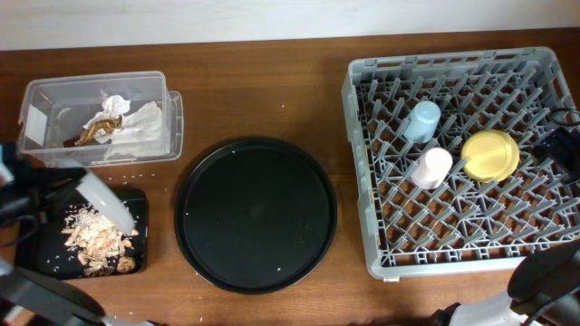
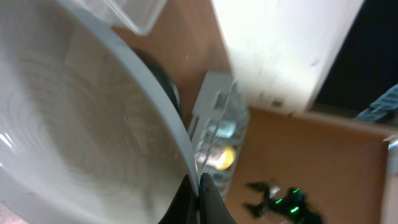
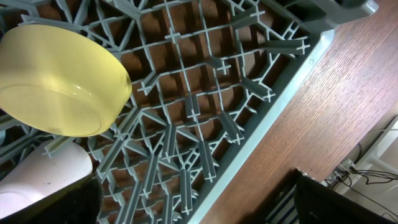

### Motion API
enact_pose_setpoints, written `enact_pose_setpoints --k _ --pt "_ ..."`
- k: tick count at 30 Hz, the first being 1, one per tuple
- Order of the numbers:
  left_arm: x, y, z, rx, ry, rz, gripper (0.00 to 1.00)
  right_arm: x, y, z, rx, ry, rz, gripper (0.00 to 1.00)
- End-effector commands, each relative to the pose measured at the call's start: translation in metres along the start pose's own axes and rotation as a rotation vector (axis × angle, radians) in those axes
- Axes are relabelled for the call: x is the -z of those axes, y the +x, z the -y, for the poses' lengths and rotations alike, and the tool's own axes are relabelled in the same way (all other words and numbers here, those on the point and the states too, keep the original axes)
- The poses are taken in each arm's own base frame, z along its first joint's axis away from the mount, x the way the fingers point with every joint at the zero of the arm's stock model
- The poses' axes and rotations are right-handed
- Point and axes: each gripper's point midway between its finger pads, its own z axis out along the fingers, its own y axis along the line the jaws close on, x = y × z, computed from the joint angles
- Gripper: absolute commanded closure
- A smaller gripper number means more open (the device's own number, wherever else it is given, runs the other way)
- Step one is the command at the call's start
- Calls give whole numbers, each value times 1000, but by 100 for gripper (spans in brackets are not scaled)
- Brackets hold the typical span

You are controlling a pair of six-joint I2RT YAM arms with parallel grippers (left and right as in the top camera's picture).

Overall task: Sort waste into correct bins and load items into the dishwasher rack
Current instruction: 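Set the empty white plate back on the round tray and release, then reach the right gripper to the white plate and grasp its edge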

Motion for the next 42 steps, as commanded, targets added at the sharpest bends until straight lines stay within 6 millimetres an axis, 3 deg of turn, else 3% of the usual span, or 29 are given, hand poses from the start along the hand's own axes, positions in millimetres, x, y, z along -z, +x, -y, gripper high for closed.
enact_pose_setpoints --k 1,4,7,10,13,14,16,18,19,20,21,24,27,28,29,33,36,37,38,39,42 --pt "-26 49 29 -167 -124 -111 99 -5 0 2 -11 11 -12 1" --pt "-75 117 51 -371 -263 -343 100 -5 0 2 -11 11 -12 1" --pt "-122 155 61 -500 -322 -467 99 -5 0 2 -11 11 -12 1" --pt "-182 187 31 -505 -595 -419 100 -5 0 2 -11 11 -12 1" --pt "-230 216 8 -639 -696 -332 99 -5 0 2 -11 11 -12 1" --pt "-242 223 5 -691 -696 -306 95 -5 0 2 -11 11 -12 1" --pt "-259 234 10 -808 -677 -257 70 -5 0 2 -11 11 -12 1" --pt "-264 237 15 -855 -672 -222 58 -5 0 2 -11 11 -12 1" --pt "-264 238 16 -864 -671 -218 47 -5 0 2 -11 11 -12 1" --pt "-264 237 16 -864 -671 -216 36 -5 0 2 -11 11 -12 1" --pt "-264 236 16 -861 -672 -214 32 -5 0 2 -11 11 -12 1" --pt "-243 214 27 -815 -698 -163 32 -5 0 2 -11 11 -12 1" --pt "-168 144 43 -730 -866 68 31 -5 0 2 -11 11 -12 1" --pt "-138 124 44 -671 -910 136 21 -5 0 2 -11 11 -12 1" --pt "-114 109 42 -607 -931 182 1 -5 0 2 -11 11 -12 1" --pt "-42 66 10 -346 -1022 321 1 -5 -1 -1 -12 -4 -11 1" --pt "-34 62 1 -261 -1000 313 1 -4 0 -9 -13 -48 -20 1" --pt "-32 62 1 -256 -1001 316 1 -3 5 -23 -14 -131 -52 1" --pt "-33 62 1 -256 -1001 315 1 4 16 -51 -13 -295 -116 1" --pt "-33 62 1 -256 -1001 315 1 8 20 -60 -13 -355 -140 1" --pt "-33 62 1 -256 -1001 315 1 32 57 -92 70 -584 -307 4"
